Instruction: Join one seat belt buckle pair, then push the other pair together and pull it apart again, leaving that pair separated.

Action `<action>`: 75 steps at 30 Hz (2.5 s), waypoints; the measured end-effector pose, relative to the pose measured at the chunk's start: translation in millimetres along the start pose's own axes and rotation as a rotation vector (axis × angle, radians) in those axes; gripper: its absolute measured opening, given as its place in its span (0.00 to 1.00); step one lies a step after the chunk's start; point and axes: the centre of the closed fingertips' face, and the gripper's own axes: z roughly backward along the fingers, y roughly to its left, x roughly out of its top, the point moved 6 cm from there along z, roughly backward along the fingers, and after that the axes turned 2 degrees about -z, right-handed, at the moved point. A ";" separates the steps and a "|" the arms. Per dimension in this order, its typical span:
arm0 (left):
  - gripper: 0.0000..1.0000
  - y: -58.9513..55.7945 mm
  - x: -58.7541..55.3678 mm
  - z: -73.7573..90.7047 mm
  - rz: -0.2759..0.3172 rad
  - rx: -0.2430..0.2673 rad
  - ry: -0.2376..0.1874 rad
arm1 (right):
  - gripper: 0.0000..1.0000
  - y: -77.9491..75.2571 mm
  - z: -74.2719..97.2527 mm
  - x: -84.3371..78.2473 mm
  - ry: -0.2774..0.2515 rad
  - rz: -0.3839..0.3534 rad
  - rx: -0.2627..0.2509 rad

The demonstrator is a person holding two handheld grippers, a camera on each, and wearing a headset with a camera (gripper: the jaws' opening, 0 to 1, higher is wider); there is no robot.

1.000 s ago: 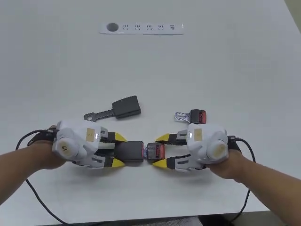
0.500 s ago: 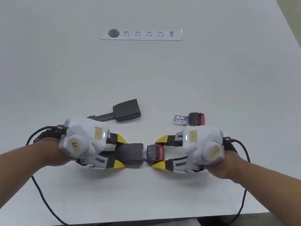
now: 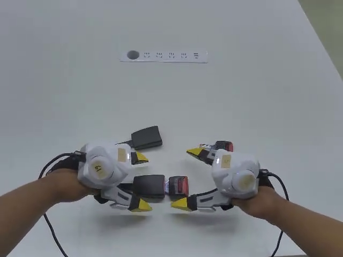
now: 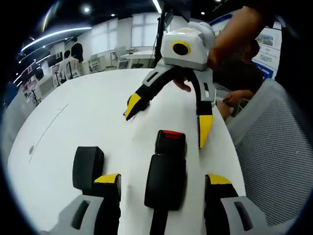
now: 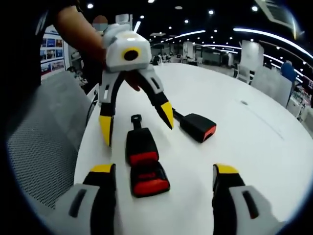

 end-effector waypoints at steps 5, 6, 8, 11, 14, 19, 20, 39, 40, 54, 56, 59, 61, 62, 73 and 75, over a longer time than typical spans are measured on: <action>0.77 11.6 5.8 14.2 0.046 0.052 -0.015 | 0.83 -3.7 8.0 3.3 -0.009 -0.001 -0.014; 0.76 13.9 6.1 16.5 0.049 0.058 -0.012 | 0.83 -4.8 10.5 3.8 -0.015 -0.003 -0.017; 0.76 22.8 5.6 21.9 0.064 0.085 0.008 | 0.83 -8.9 14.7 4.5 -0.026 -0.013 -0.023; 0.76 34.6 11.5 30.9 0.067 0.116 -0.028 | 0.83 -16.4 21.2 4.0 -0.029 -0.014 -0.039; 0.76 45.5 14.2 36.7 0.084 0.144 -0.032 | 0.82 -24.2 27.3 3.1 -0.023 -0.020 -0.050; 0.73 58.8 18.3 42.8 0.081 0.164 -0.047 | 0.80 -43.9 37.4 -0.4 -0.026 -0.044 -0.093; 0.73 60.9 18.1 43.1 0.079 0.165 -0.049 | 0.80 -48.2 39.9 -1.3 -0.025 -0.050 -0.099; 0.72 92.7 13.1 30.9 0.096 0.154 -0.008 | 0.76 -91.1 66.7 -30.1 0.079 -0.059 -0.073; 0.72 93.7 11.9 29.1 0.100 0.149 -0.005 | 0.76 -92.2 66.7 -32.7 0.087 -0.062 -0.068; 0.70 105.7 -6.0 3.4 0.138 0.101 0.038 | 0.71 -98.0 59.0 -52.4 0.149 -0.085 0.011; 0.69 107.2 -6.5 -0.3 0.136 0.095 0.038 | 0.69 -98.8 58.8 -54.2 0.157 -0.083 0.018; 0.66 108.0 -8.5 -6.0 0.136 0.080 0.042 | 0.69 -100.0 58.7 -56.5 0.165 -0.080 0.023; 0.65 107.7 -9.8 -8.8 0.129 0.071 0.054 | 0.68 -100.1 58.4 -58.2 0.172 -0.077 0.031; 0.64 107.7 -9.7 -9.4 0.126 0.067 0.053 | 0.67 -99.8 58.3 -58.7 0.175 -0.077 0.036; 0.50 106.4 -14.6 -8.8 -0.013 0.037 0.091 | 0.58 -103.3 55.3 -58.6 0.173 -0.031 0.061; 0.48 107.8 -15.7 -8.7 -0.028 0.039 0.098 | 0.56 -104.7 54.4 -58.2 0.175 -0.023 0.057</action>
